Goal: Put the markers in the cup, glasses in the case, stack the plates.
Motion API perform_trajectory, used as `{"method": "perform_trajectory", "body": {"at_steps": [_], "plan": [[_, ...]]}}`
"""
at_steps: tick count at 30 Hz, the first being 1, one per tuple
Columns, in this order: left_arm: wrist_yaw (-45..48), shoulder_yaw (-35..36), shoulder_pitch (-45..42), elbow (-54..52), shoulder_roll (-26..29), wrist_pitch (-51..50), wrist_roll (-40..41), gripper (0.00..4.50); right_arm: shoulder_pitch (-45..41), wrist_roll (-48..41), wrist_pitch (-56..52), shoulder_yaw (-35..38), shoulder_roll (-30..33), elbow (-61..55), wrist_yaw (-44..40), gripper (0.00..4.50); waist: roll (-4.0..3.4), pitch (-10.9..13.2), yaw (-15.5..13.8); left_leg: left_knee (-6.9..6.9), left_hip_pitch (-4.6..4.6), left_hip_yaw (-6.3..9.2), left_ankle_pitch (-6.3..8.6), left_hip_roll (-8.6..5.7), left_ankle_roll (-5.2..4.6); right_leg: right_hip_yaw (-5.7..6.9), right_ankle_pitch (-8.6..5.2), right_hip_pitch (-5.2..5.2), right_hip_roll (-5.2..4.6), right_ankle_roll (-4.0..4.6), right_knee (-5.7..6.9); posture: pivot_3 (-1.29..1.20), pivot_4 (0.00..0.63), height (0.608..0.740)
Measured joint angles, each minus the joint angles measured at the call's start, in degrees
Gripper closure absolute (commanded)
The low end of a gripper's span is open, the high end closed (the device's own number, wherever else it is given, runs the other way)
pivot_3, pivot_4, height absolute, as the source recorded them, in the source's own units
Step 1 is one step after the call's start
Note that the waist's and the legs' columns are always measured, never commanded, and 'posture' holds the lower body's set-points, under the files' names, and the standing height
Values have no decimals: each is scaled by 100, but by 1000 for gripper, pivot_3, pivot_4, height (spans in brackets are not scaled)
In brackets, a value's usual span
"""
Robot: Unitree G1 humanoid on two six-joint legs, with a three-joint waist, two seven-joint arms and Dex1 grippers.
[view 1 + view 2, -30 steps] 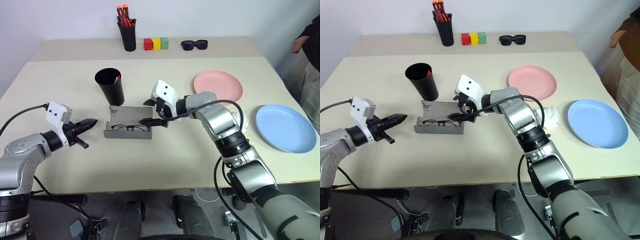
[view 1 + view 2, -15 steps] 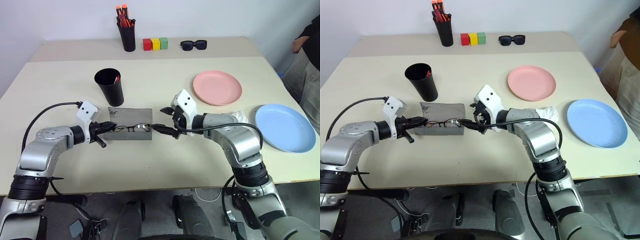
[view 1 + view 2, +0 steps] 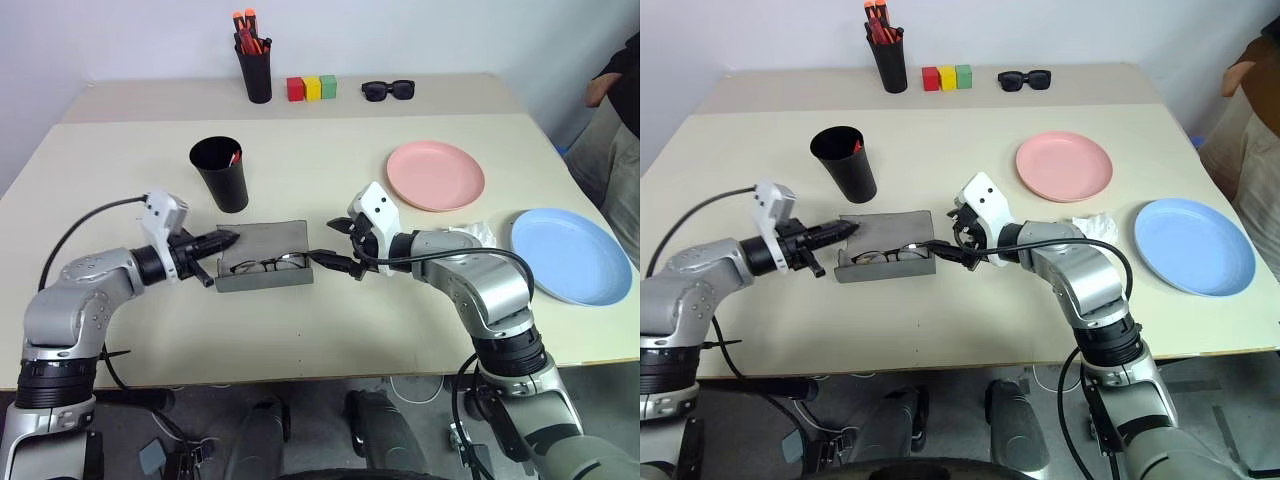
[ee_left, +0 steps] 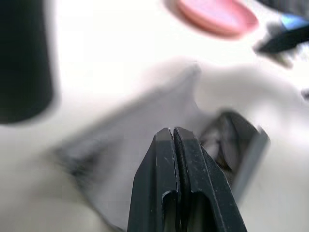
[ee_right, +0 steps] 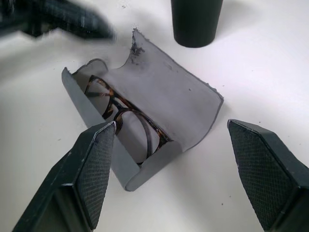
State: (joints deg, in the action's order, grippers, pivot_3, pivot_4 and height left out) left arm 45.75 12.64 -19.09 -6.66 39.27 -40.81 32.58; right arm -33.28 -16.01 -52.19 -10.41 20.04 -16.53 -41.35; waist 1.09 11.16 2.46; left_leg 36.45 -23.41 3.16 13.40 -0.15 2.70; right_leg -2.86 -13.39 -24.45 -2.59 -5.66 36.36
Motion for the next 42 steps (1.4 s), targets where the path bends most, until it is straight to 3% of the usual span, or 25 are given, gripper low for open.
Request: {"method": "perform_trajectory", "body": {"at_steps": [12,22,27,42], "plan": [[-1424,-123,-1095,1633,-559,372,-950,4483,-14,-123,33,-186,-63,-19,149,740,5,-3,-23,11,-2,4,0,-3,0,3,1,5,0,-2,4,0,150,740],[-679,-715,-1736,2910,-764,864,-1323,4483,645,-440,-228,-27,354,-649,281,740,5,-3,-25,12,-3,4,0,-5,0,3,1,6,-1,-2,5,0,150,740],[-44,-774,-1722,2915,-683,895,-1307,4483,829,-511,-264,48,531,-810,381,740,5,-3,-1,11,-3,5,0,-3,0,3,1,6,1,-2,6,0,150,740],[1615,-901,-454,959,204,632,-817,4483,821,-559,-235,169,595,-741,563,740,5,-3,-6,12,-3,2,0,-1,0,1,-1,6,0,0,4,0,150,740]]}}
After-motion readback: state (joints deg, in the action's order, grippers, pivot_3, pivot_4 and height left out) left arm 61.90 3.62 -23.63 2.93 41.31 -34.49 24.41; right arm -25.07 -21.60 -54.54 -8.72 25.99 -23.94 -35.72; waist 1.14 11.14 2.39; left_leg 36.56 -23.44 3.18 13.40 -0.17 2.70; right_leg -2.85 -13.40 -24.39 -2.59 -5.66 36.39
